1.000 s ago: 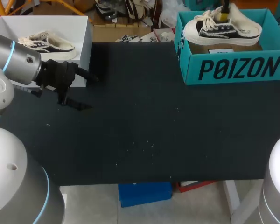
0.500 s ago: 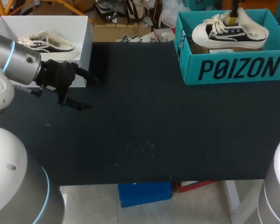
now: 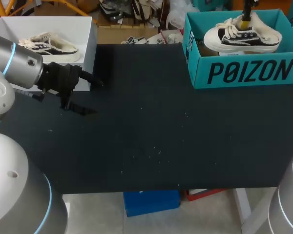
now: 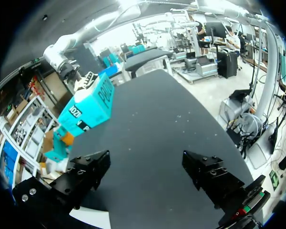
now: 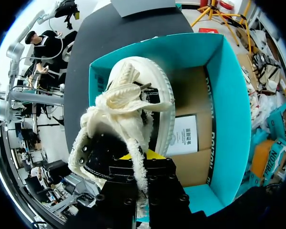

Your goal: Take the shoe out of the shoebox, open the shoe tongue, remove and reinsert the insole, then place the shoe into the shoebox

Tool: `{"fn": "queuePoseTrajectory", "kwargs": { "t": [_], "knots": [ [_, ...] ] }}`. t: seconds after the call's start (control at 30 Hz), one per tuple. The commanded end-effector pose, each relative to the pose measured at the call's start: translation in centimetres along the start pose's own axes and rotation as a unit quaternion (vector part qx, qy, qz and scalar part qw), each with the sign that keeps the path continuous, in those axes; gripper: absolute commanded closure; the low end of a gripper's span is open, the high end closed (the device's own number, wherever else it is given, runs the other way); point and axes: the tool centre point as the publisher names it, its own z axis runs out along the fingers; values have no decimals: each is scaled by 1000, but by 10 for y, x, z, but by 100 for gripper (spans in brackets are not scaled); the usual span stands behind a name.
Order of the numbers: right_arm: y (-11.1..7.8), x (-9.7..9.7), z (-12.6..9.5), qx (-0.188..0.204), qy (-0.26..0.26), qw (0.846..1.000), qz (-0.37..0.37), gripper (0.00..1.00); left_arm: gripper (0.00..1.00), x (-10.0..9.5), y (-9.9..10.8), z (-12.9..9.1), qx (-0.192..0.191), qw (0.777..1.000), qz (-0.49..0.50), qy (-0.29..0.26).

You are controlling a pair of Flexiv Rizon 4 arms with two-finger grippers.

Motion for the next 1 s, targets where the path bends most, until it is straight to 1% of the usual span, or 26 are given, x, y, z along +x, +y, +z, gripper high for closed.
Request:
{"fn": "queuePoseTrajectory", "kwargs": {
  "t": [0.03, 0.3, 0.7, 1.0],
  "knots": [
    [-1, -15, 10, 1, 66, 998, 1, 100, 0, 0, 0, 0, -1, 1000, 0, -1],
    [-4, -27, 34, -3, 86, 996, 5, 100, 0, 0, 0, 0, -1, 1000, 0, -1],
    [0, -40, 78, 1, 125, 992, -2, 100, 0, 0, 0, 0, -1, 1000, 0, -1],
    [2, -43, 107, 2, 156, 988, -6, 100, 0, 0, 0, 0, -1, 1000, 0, -1]
  ]
}}
